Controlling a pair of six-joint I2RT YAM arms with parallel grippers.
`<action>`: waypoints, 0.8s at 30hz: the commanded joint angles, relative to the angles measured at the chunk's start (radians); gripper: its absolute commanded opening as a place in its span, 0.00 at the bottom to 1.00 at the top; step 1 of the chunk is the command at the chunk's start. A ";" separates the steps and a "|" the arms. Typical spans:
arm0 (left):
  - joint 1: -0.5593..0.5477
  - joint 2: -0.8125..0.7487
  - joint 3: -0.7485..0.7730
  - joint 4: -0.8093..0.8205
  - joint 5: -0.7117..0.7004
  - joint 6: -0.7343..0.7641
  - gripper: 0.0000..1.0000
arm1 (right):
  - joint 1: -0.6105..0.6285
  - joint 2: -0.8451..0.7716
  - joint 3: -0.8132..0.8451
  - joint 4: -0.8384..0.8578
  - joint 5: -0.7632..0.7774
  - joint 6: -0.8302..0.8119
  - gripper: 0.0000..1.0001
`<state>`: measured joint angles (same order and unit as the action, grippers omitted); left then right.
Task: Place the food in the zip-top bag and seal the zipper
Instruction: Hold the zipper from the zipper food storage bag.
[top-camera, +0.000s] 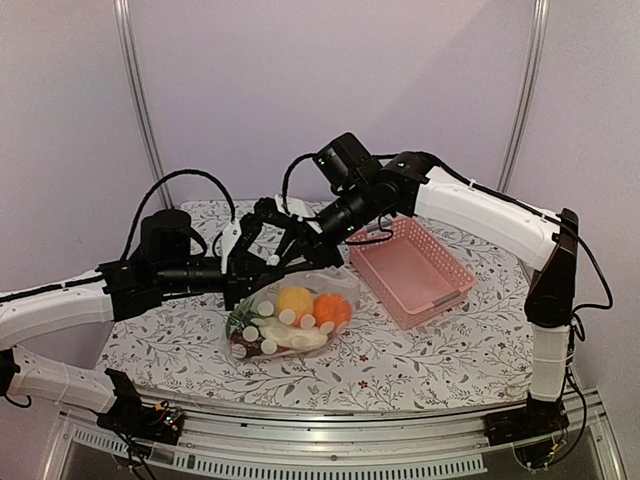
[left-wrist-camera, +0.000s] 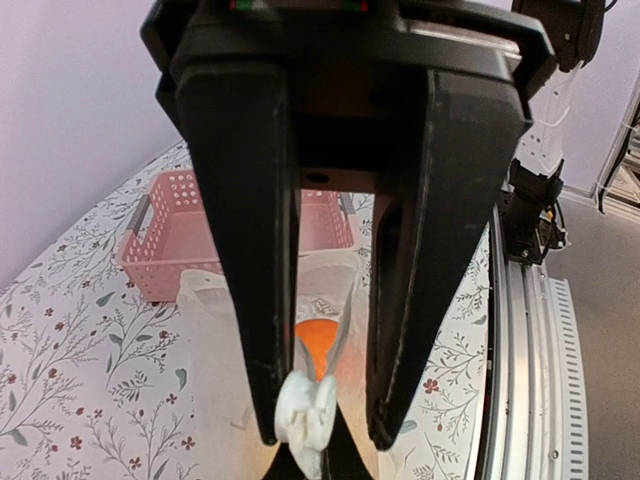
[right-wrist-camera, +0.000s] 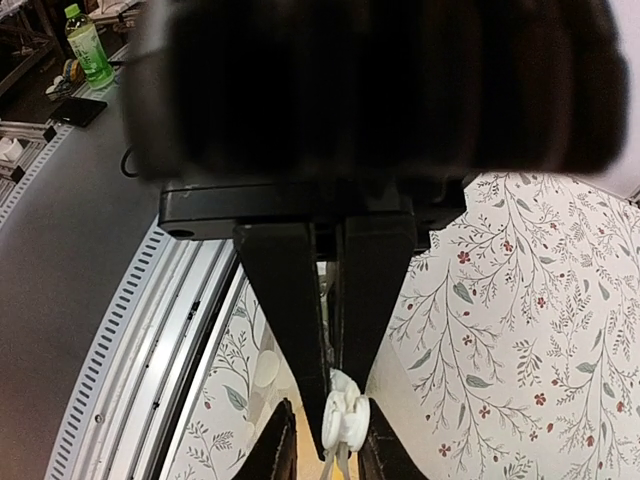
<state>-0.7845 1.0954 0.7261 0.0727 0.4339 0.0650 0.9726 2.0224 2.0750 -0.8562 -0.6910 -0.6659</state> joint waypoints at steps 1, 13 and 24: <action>-0.010 -0.018 -0.017 -0.010 -0.006 0.016 0.02 | 0.000 0.018 0.028 0.003 0.016 0.027 0.19; -0.011 -0.013 -0.016 -0.014 -0.010 0.021 0.02 | -0.012 0.014 0.035 0.029 0.016 0.087 0.16; -0.011 -0.015 -0.008 -0.019 -0.033 0.012 0.10 | -0.013 0.017 0.033 0.024 0.062 0.076 0.00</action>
<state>-0.7845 1.0924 0.7242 0.0681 0.4244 0.0761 0.9657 2.0228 2.0880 -0.8299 -0.6640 -0.5827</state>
